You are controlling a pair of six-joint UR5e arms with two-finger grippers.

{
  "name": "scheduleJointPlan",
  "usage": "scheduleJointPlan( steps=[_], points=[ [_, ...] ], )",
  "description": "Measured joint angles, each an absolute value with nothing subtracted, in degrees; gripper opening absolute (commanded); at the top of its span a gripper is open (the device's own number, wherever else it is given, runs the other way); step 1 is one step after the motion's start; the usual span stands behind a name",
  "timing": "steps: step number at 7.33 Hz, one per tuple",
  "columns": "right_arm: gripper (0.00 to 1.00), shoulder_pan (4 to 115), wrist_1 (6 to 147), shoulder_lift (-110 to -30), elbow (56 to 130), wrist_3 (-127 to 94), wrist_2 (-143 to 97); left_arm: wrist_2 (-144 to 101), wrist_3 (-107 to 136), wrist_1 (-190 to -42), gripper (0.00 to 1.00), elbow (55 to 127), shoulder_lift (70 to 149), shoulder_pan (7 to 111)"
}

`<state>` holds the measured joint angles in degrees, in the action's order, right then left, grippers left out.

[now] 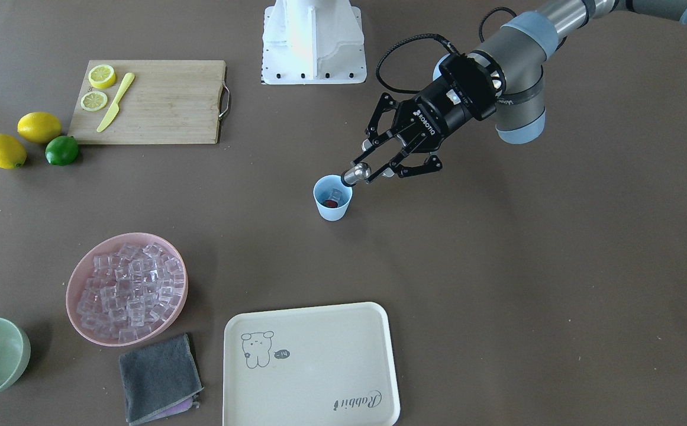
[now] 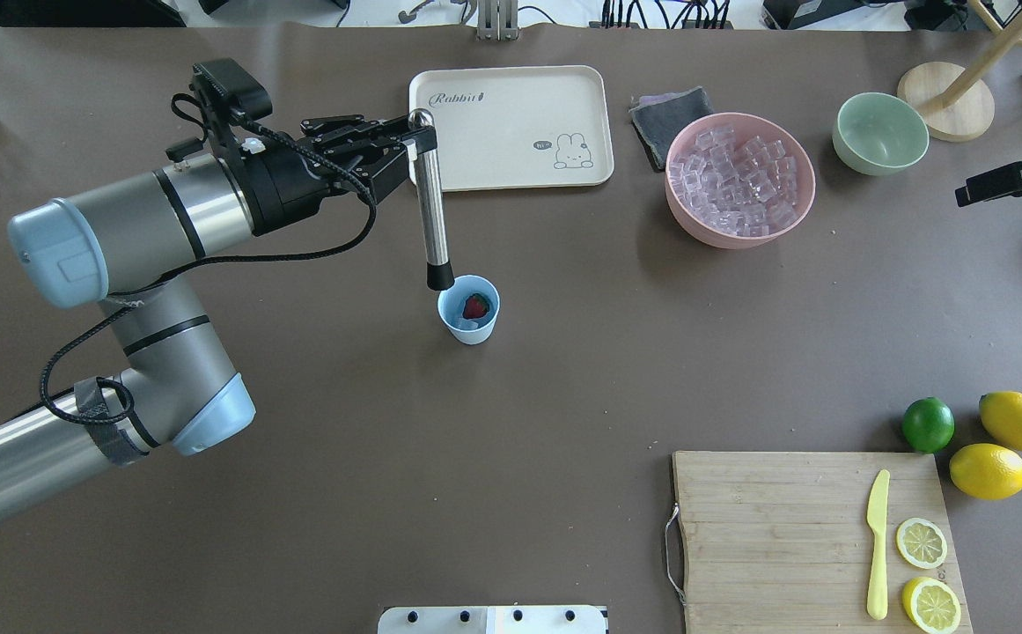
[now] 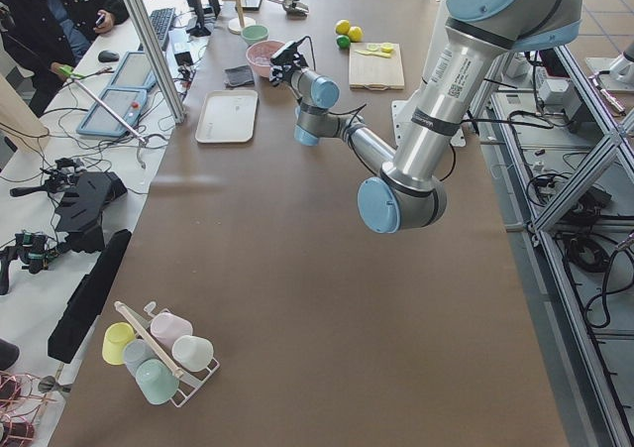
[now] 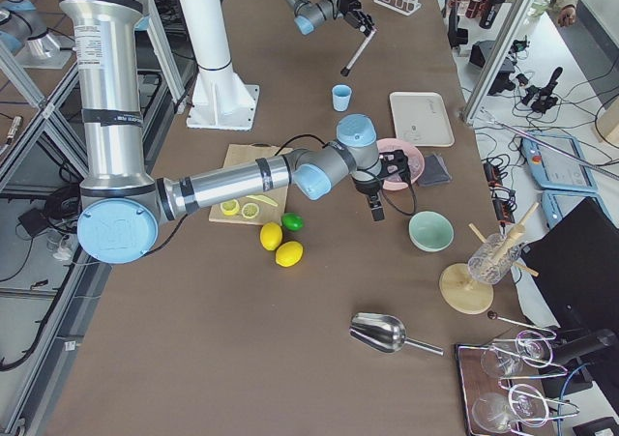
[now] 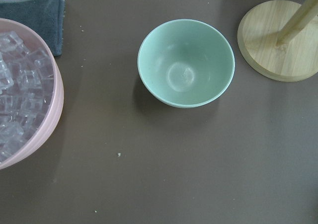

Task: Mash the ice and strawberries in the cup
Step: 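Carry the muddler with the left gripper over the white cup and lower it in, then press the muddler down into the cup with the left gripper to mash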

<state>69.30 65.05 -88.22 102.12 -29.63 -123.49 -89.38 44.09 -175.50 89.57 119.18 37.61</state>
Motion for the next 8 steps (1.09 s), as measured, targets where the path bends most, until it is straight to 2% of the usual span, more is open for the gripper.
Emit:
scheduleJointPlan(
  steps=[8],
  points=[
    [1.00,69.2,65.0,-88.8,102.4,-29.7,-123.0,-82.5,37.1,-178.5,0.00,88.4,120.9,30.8]
  ],
)
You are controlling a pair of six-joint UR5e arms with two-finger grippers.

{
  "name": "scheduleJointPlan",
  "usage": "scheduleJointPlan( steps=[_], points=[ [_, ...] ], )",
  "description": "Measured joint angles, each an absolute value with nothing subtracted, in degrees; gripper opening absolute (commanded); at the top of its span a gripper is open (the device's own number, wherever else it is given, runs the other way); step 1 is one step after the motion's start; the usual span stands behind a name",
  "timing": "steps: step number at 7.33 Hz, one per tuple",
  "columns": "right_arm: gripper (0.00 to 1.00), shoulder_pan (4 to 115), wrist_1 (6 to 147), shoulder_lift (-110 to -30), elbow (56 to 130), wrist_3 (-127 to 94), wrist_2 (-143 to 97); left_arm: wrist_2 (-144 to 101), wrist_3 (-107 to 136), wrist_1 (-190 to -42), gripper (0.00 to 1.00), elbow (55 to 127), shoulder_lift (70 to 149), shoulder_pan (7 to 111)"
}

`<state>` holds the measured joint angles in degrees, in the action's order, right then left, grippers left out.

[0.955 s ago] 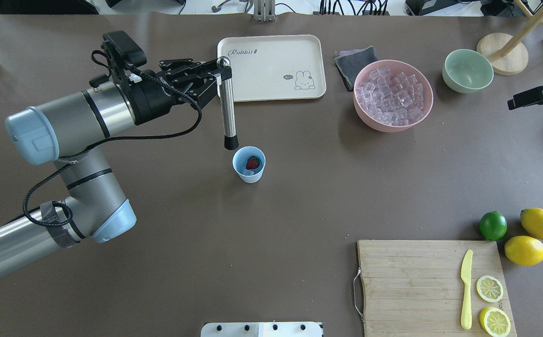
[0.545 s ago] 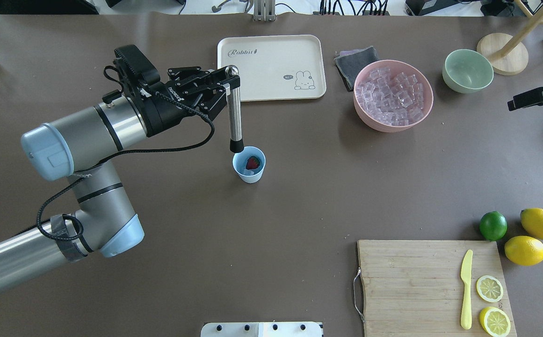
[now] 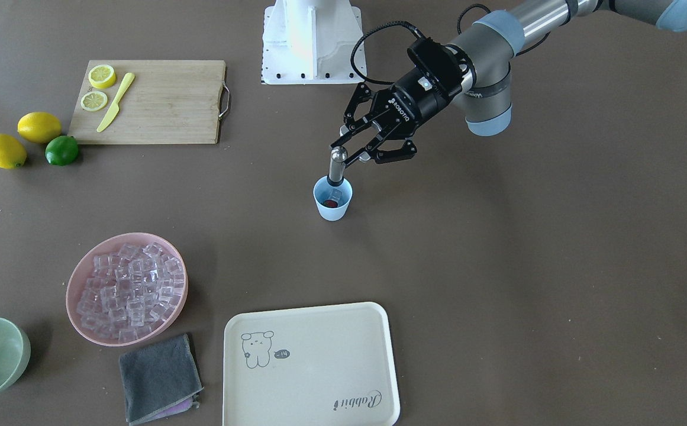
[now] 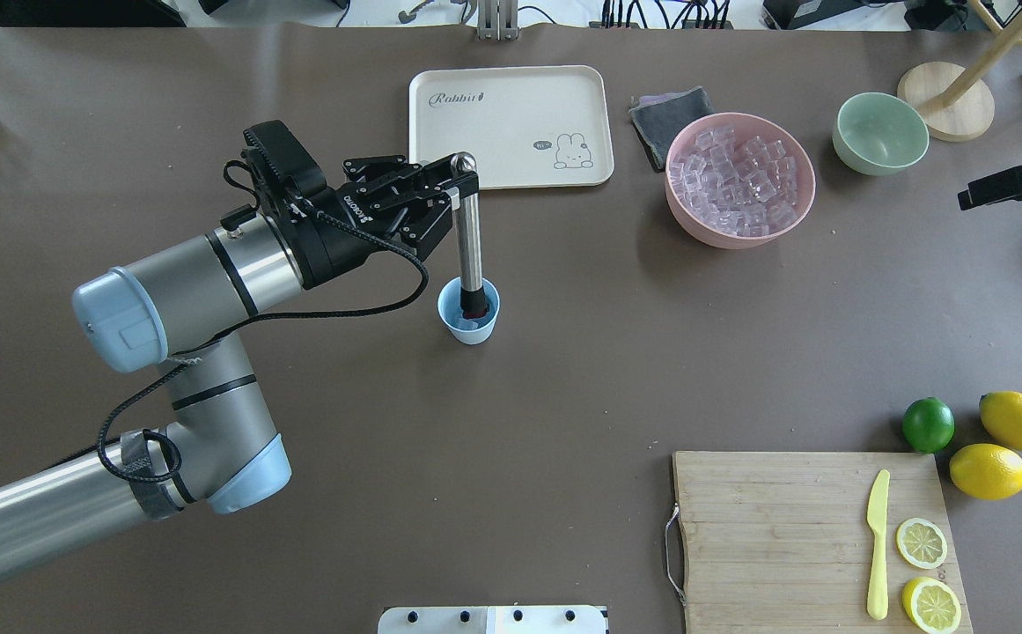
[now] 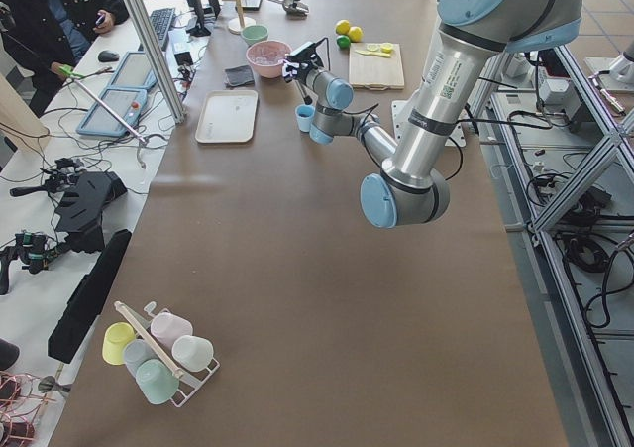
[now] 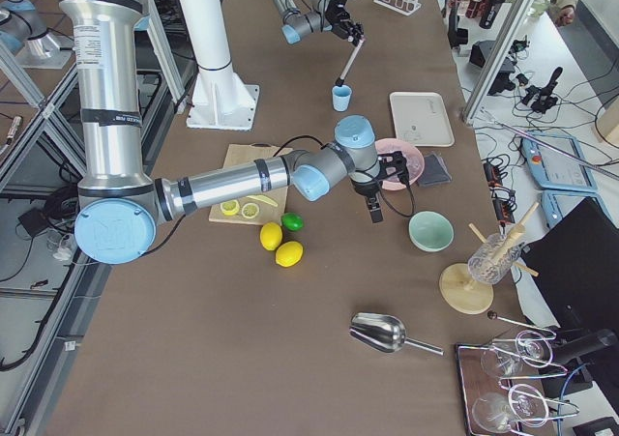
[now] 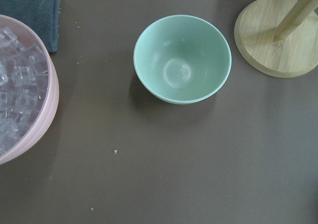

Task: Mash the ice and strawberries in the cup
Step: 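Press the muddler down into the cup with the left gripper to mash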

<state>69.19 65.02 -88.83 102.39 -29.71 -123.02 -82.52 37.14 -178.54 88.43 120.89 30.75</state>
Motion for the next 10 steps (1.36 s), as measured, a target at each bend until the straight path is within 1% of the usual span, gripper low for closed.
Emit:
scheduleJointPlan(
  steps=[10],
  points=[
    [1.00,69.3,65.0,-89.2,103.1,-29.9,-121.6,-82.6,37.0,-177.9,0.00,85.7,121.5,31.2]
  ],
)
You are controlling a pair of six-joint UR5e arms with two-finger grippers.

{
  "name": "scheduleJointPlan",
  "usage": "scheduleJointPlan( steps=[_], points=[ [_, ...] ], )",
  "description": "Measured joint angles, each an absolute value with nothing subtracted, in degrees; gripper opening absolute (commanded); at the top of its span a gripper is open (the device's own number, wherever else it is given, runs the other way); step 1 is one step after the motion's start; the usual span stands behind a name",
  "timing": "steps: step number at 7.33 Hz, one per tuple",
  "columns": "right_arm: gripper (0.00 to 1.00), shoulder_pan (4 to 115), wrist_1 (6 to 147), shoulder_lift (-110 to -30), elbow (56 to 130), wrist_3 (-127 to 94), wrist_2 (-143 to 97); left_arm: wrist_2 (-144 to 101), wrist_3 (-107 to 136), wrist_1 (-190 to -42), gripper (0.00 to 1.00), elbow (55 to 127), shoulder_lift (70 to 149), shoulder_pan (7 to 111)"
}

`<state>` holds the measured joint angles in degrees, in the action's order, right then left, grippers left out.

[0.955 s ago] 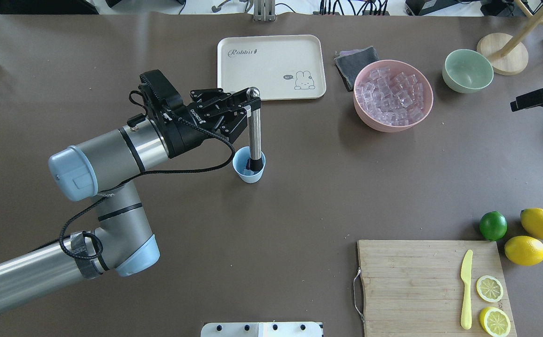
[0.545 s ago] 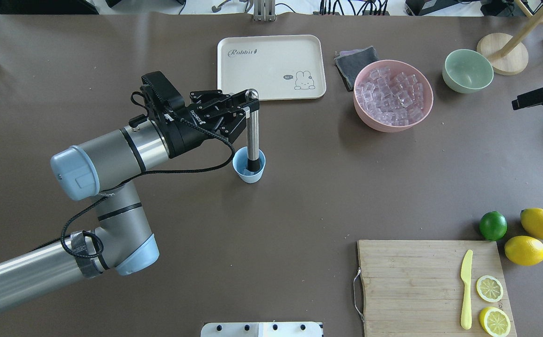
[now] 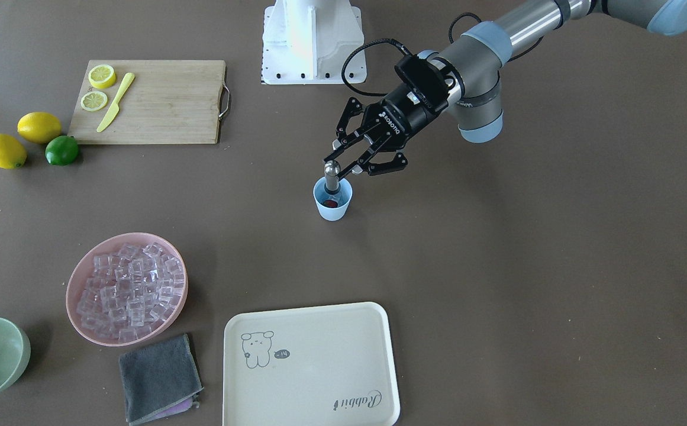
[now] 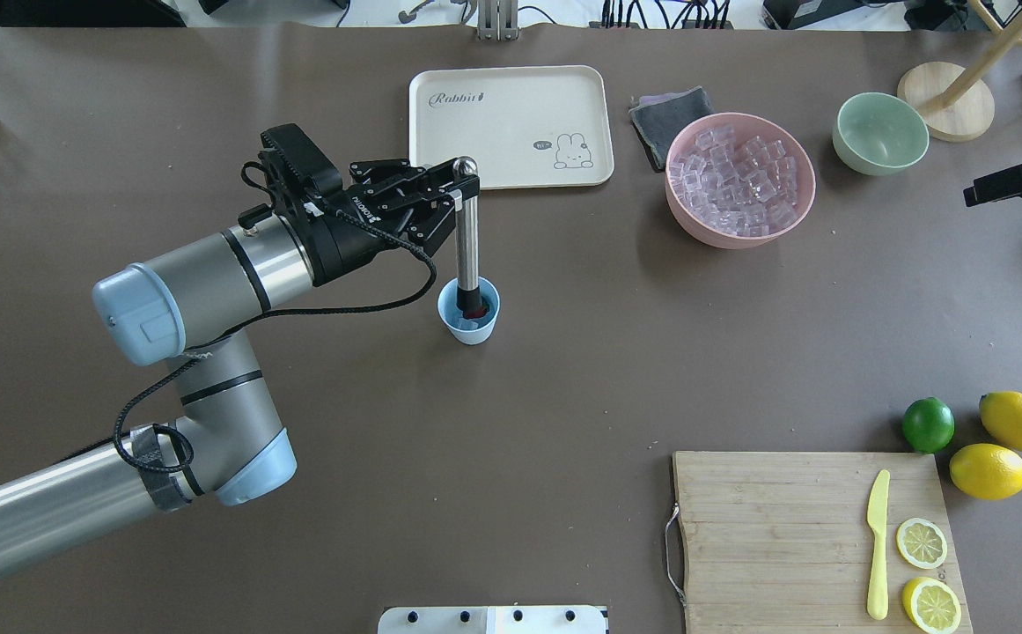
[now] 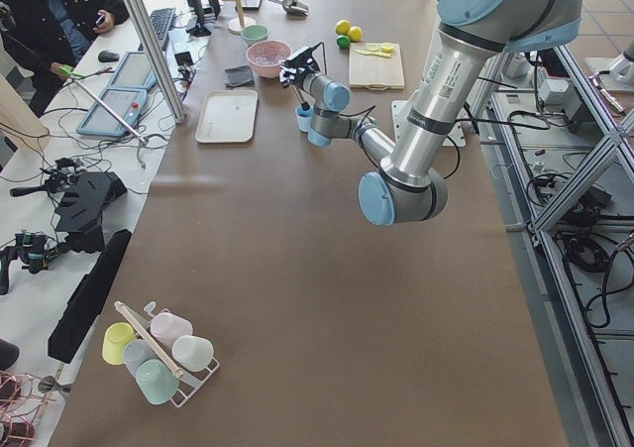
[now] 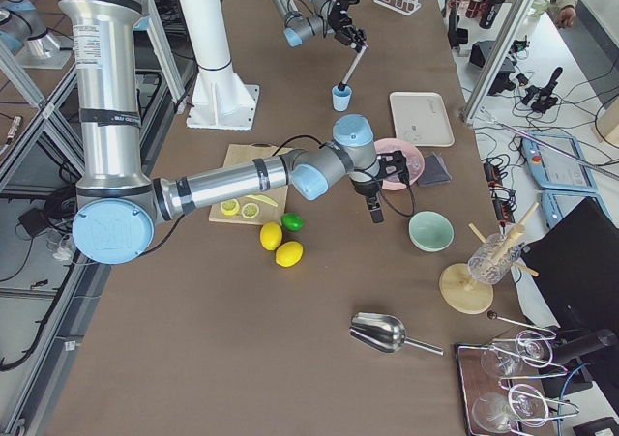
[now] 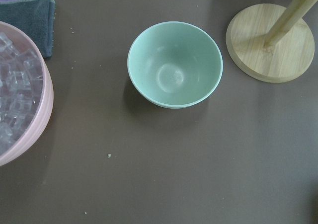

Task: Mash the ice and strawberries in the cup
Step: 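Press the muddler down into the cup with the left gripper to mash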

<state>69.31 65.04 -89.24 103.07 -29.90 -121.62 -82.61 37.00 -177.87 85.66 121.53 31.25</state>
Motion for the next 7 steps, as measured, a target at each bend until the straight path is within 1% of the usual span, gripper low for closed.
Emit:
scheduleJointPlan(
  steps=[7],
  points=[
    [1.00,69.3,65.0,-90.2,103.6,-30.1,-121.6,-82.7,37.2,-178.0,0.00,81.5,122.9,30.9]
  ],
)
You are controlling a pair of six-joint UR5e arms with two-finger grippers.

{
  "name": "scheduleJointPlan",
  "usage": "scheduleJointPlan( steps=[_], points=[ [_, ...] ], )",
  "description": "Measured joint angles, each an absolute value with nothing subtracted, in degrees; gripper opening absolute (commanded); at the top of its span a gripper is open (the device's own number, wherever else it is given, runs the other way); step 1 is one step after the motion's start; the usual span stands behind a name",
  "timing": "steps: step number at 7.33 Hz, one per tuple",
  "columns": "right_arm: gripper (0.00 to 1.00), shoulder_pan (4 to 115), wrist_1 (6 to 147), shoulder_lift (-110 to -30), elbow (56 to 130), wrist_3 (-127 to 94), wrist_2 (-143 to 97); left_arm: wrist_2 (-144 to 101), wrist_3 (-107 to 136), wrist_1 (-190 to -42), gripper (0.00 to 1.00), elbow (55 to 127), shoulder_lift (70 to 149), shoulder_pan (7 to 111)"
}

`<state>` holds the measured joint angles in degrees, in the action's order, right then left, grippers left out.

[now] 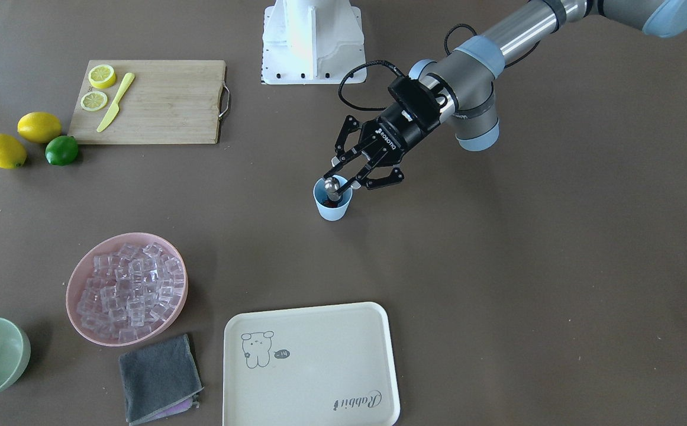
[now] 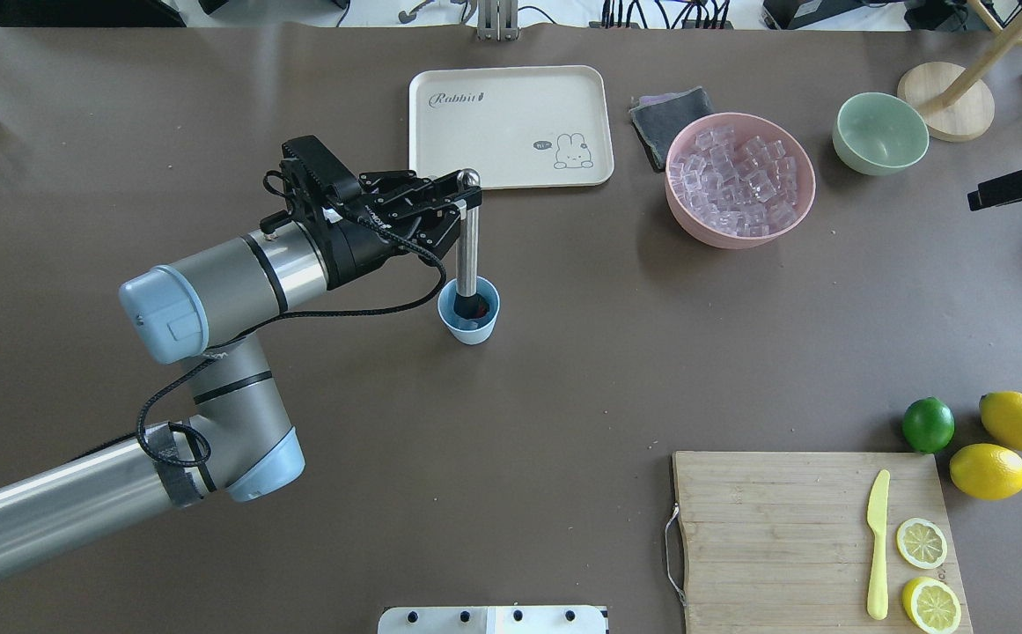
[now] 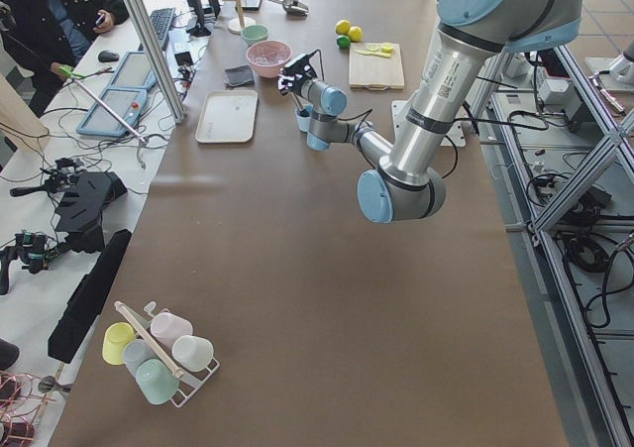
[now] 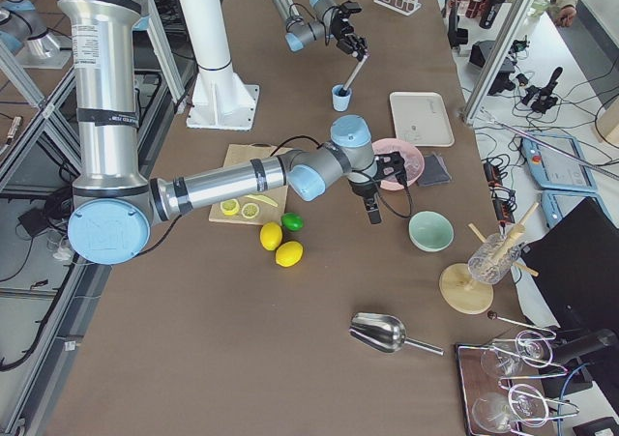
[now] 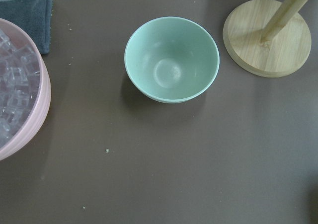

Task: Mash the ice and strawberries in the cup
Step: 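Press the muddler down into the cup with the left gripper to mash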

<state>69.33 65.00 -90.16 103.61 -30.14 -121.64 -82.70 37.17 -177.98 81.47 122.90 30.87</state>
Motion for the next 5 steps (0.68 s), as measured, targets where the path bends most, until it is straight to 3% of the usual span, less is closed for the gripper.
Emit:
scheduleJointPlan(
  steps=[5],
  points=[
    [1.00,69.3,65.0,-90.5,104.1,-30.2,-121.7,-83.0,37.6,-178.3,0.00,82.6,123.4,31.1]
  ],
)
